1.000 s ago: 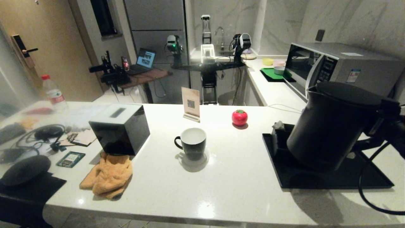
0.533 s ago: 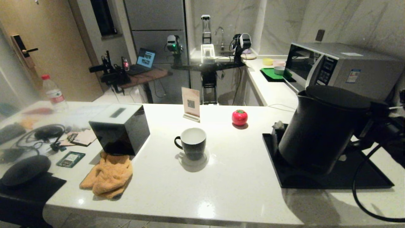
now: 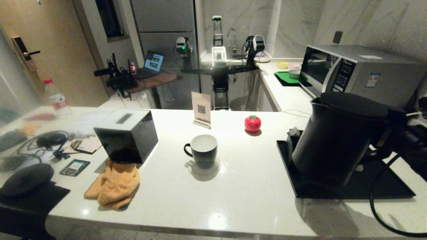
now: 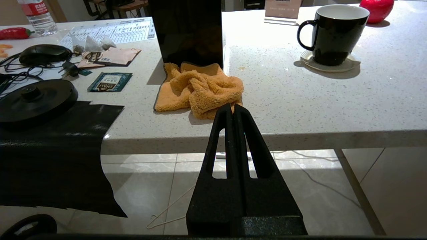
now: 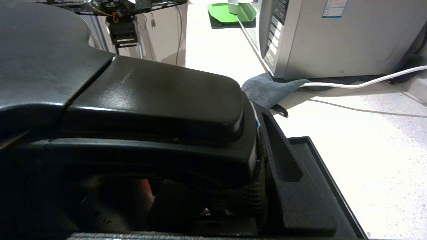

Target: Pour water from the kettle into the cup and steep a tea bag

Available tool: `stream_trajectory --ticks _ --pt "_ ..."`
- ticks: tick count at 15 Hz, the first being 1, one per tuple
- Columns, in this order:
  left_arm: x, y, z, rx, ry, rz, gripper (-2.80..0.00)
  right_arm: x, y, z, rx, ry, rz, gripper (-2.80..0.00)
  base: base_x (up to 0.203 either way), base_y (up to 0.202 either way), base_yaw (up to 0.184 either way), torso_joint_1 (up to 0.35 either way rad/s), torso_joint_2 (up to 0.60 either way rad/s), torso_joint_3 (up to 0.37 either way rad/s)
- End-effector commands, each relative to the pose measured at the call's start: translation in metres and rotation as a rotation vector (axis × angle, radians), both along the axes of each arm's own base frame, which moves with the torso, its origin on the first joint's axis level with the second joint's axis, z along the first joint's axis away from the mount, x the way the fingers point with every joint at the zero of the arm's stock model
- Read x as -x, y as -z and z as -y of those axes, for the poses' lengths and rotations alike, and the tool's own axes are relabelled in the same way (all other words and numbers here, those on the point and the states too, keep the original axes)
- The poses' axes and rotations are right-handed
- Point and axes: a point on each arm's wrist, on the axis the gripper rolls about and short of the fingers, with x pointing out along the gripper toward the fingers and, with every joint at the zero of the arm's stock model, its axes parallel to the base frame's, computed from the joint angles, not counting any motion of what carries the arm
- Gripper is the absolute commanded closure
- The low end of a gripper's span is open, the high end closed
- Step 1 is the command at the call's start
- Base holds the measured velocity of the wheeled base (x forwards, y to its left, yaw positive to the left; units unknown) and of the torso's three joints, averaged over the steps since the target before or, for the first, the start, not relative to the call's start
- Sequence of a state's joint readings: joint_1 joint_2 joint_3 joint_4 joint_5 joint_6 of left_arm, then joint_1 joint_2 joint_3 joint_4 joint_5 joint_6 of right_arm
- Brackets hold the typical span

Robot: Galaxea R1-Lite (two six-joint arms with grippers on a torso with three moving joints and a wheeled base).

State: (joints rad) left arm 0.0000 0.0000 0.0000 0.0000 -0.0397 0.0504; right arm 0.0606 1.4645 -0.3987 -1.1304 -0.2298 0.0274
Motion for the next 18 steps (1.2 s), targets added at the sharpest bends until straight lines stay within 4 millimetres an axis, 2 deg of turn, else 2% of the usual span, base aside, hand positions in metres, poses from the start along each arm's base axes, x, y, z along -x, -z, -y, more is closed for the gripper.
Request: stream_trajectory --ticks 1,18 --pt "0.0000 0.0000 0.0000 0.000 0.000 0.000 0.00 0.0008 -0.0017 0.0003 -0.001 0.003 0.012 0.00 0.000 0.000 0.000 0.000 0.00 0.000" --pt "0.0000 0.0000 0.0000 0.000 0.000 0.000 0.00 0.0073 -0.0010 0.0047 -0.033 0.027 0.010 0.00 0.000 0.000 0.000 0.000 0.00 0.000"
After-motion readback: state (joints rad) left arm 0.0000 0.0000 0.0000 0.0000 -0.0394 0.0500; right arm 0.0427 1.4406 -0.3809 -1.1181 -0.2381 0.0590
